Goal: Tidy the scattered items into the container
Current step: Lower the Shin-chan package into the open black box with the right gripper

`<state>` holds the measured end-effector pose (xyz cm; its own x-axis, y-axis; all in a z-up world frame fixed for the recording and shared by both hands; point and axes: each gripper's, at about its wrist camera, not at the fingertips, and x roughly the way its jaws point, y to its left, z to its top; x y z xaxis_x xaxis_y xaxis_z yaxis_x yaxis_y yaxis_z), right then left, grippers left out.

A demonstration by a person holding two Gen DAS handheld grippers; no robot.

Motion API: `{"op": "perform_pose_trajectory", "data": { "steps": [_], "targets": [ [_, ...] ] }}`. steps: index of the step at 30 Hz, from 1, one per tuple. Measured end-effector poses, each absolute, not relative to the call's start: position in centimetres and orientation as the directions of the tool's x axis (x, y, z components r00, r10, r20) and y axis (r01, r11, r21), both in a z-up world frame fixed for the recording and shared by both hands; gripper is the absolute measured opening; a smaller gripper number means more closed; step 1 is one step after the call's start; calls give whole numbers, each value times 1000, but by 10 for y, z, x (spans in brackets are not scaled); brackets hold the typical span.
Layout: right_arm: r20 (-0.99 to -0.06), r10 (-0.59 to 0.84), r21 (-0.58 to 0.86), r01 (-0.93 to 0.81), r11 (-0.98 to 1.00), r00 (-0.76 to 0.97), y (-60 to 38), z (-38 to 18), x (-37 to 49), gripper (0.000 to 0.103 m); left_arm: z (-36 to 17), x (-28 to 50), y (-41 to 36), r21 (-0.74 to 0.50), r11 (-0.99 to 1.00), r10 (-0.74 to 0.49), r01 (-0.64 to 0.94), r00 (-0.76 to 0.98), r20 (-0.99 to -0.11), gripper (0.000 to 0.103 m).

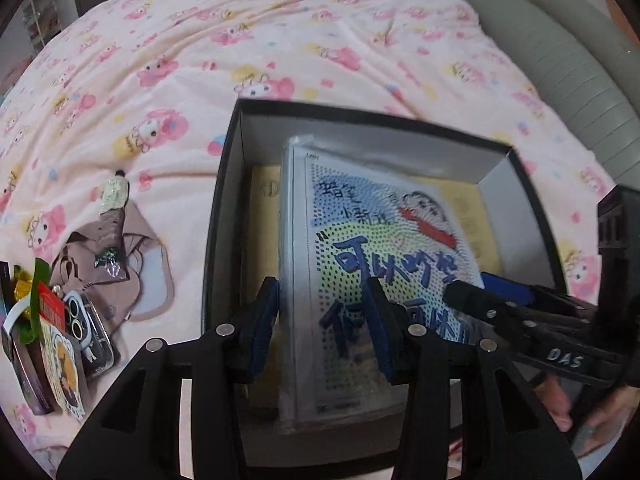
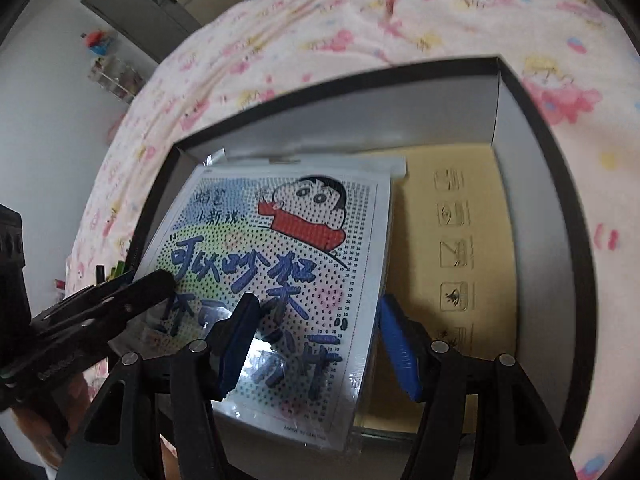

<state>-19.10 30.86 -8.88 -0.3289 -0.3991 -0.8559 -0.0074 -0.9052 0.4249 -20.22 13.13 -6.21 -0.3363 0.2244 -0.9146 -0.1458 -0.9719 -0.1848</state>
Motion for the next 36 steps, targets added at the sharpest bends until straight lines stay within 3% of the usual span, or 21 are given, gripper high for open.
{"op": "perform_pose_trajectory", "data": {
  "steps": [7, 10, 18, 21, 25, 26, 27, 32, 36],
  "targets": [
    [-825, -462, 508, -68, -859, -327, 323, -88, -190, 59, -62, -193, 141, -118, -971, 183, -207, -332, -925, 42],
    [-829, -389, 450, -66, -890, -402, 327, -70, -183, 59, -55, -193, 146, -129, -968, 200, -216, -350, -915, 42],
    [-774, -91, 244, -163, -956, -626, 358, -23, -165, 59, -61, -198, 220, -368, -846, 452, -386, -153, -879, 41],
    [-782, -77, 243, -189, -952, -619, 367, -25, -167, 59, -73, -201, 251, -423, -805, 487, -416, -56, -871, 41],
    [-787, -79, 256, -208, -944, -612, 373, -27, -169, 56, -92, -205, 274, -355, -838, 393, -414, -5, -920, 38],
    [-794, -41, 224, -229, -947, -606, 371, -29, -169, 56, -97, -208, 275, -292, -869, 322, -399, -9, -947, 37],
    [-795, -18, 202, -236, -951, -607, 372, -28, -168, 56, -99, -212, 274, -215, -895, 250, -390, -43, -967, 28],
    [-789, -5, 149, -183, -972, -614, 356, -28, -170, 56, -95, -223, 251, -38, -938, 89, -343, -134, -987, 27],
    [-830, -146, 225, -83, -971, -538, 341, -41, -187, 57, -79, -231, 205, -212, -952, 240, -220, -112, -964, 31]
  ]
}}
